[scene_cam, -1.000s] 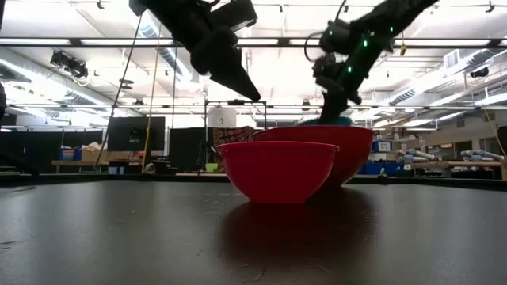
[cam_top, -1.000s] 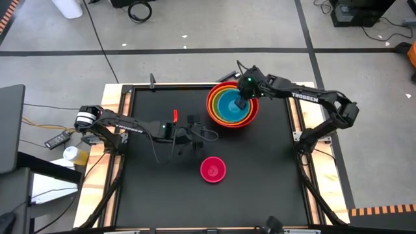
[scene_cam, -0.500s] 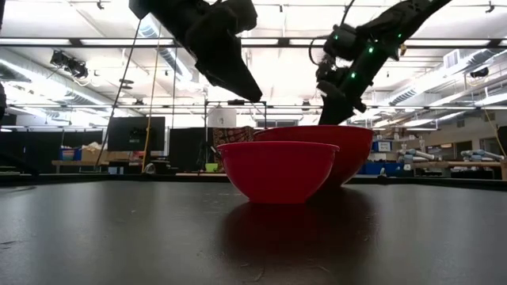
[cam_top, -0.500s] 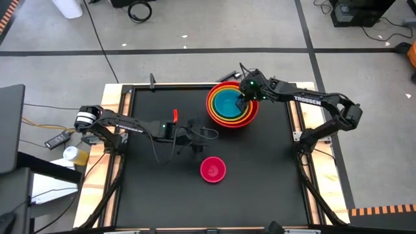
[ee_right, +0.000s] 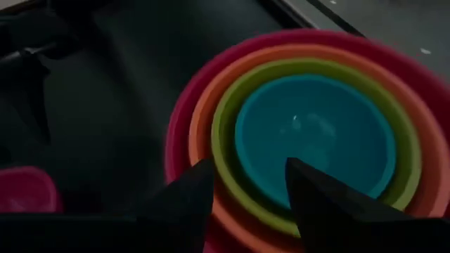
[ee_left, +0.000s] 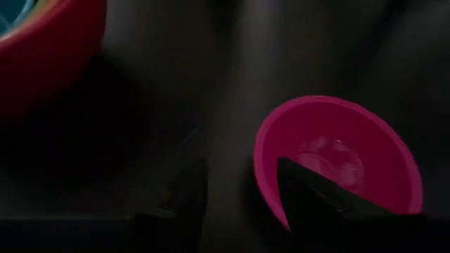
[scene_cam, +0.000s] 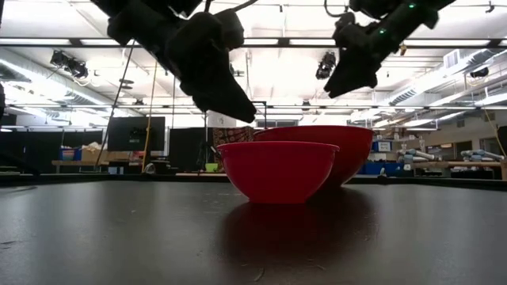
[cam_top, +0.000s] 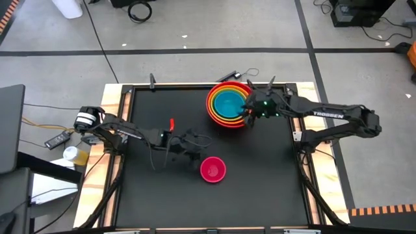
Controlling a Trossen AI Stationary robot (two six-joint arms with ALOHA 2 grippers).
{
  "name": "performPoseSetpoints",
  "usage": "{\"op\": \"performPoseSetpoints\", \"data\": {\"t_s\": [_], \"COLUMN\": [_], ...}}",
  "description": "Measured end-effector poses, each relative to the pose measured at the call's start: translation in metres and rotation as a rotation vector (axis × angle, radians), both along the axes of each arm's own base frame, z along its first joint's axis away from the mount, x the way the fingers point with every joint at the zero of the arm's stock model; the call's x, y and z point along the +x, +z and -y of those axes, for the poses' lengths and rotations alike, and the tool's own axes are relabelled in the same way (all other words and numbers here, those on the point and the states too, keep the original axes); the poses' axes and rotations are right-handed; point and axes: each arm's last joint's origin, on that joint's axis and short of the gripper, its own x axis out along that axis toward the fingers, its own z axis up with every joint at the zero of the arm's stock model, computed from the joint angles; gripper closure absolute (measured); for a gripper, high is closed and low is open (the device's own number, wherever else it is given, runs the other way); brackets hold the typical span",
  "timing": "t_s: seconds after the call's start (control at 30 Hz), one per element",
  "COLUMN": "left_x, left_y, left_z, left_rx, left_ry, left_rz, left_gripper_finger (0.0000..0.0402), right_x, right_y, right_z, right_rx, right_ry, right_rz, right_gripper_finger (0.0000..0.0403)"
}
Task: Nest bowls inside each other
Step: Stack the pink bowl on the blue bowl
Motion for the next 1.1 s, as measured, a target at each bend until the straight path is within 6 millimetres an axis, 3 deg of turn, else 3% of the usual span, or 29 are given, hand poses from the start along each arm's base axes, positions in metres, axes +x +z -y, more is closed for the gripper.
{"op": "performPoseSetpoints", "data": {"t_s": [0.27, 0.5, 0.8, 0.93, 1.1], "left_x": [0.011, 0.015, 0.018, 0.017, 0.023], "left_y": [-0.027, -0.040, -0.055, -0.055, -0.048], "left_z": [0.012, 0.005, 0.001, 0.003, 0.007], "left_rx": [-0.019, -0.010, -0.088, -0.014, 0.153], "left_ry": [-0.015, -0.048, -0.109, -0.175, -0.187], "left_rz": [-0.024, -0.066, -0.116, -0.117, -0.085], "left_gripper_finger": [0.0230, 0.0230, 0.0233, 0.0269, 0.0360], "right_x": [-0.011, -0.010, -0.009, -0.007, 0.002], "right_y": [-0.028, -0.044, -0.043, -0.042, -0.047], "right_z": [-0.013, -0.018, -0.018, -0.020, -0.028], "right_rx": [-0.010, -0.024, -0.020, -0.018, 0.061], "right_ry": [-0.066, -0.044, -0.043, -0.022, 0.007], "right_rz": [-0.011, 0.008, 0.036, 0.059, 0.078], "right_gripper_finger": [0.0219, 0.0219, 0.0219, 0.0219, 0.0219]}}
